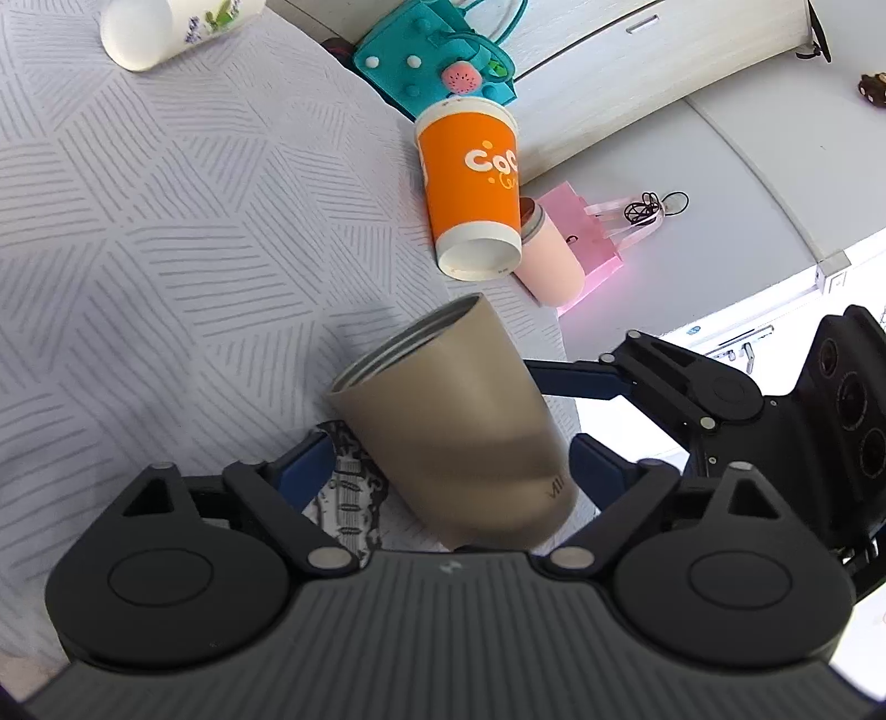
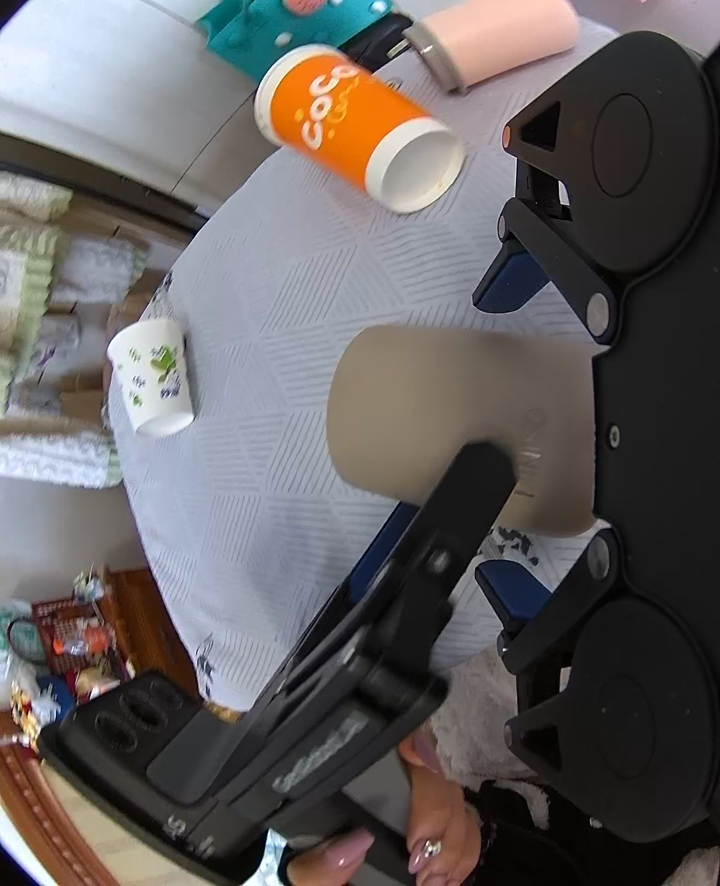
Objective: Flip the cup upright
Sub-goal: 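Lift the beige tumbler with the right tool and rotate its base downward, then set the beige tumbler upright on the table and open the right tool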
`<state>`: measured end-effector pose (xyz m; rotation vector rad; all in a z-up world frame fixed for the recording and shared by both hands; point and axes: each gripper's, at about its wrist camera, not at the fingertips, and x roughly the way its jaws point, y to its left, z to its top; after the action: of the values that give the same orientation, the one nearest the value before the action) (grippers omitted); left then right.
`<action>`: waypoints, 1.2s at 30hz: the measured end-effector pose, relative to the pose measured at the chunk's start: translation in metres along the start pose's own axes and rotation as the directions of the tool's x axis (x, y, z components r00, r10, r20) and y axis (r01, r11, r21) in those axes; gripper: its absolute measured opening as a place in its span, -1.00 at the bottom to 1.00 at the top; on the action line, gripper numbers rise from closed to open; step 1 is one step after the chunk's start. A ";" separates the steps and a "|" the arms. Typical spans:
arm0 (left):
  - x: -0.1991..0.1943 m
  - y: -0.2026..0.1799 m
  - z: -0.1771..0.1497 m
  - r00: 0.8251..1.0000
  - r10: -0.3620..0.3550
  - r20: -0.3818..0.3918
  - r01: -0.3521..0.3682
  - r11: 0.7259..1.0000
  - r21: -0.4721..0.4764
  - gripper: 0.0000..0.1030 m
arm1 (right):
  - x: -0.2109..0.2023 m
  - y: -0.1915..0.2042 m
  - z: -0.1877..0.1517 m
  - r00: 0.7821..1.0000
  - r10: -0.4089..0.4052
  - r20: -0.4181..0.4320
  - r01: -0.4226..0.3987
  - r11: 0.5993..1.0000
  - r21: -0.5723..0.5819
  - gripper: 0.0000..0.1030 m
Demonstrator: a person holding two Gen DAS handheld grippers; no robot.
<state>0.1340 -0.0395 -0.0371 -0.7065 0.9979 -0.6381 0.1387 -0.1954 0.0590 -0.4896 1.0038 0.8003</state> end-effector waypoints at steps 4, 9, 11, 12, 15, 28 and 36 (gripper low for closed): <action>0.009 0.002 0.000 1.000 -0.020 0.010 0.020 1.000 -0.023 0.68 | 0.006 -0.003 0.000 1.000 -0.020 -0.008 0.020 1.000 0.013 0.87; 0.013 -0.001 0.000 0.999 -0.022 0.040 0.021 1.000 0.006 0.66 | 0.016 -0.012 -0.002 1.000 -0.024 -0.018 0.026 0.992 0.126 0.61; 0.012 -0.001 -0.001 0.999 -0.026 0.045 0.025 0.999 0.023 0.65 | 0.014 -0.013 -0.006 1.000 -0.030 -0.003 0.030 0.989 0.148 0.61; 0.012 -0.001 -0.001 0.999 -0.027 0.046 0.026 0.999 0.031 0.65 | 0.013 -0.013 -0.007 0.999 -0.032 0.005 0.031 0.987 0.155 0.61; 0.007 -0.004 -0.001 0.999 -0.022 0.045 0.018 0.996 0.089 0.65 | 0.011 -0.007 -0.012 0.997 -0.062 0.041 0.055 0.985 0.161 0.61; -0.031 -0.031 0.021 0.960 0.085 0.266 -0.179 0.919 0.352 0.50 | 0.010 -0.004 0.005 0.938 -0.163 0.305 0.099 0.972 0.214 0.59; -0.031 -0.046 0.061 0.939 0.140 0.313 -0.293 0.803 0.519 0.38 | 0.029 -0.020 0.025 0.868 -0.225 0.443 0.137 0.965 0.222 0.59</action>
<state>0.1689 -0.0301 0.0372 -0.1370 0.5837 -0.5764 0.1764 -0.1800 0.0449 -0.2096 0.5633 0.6066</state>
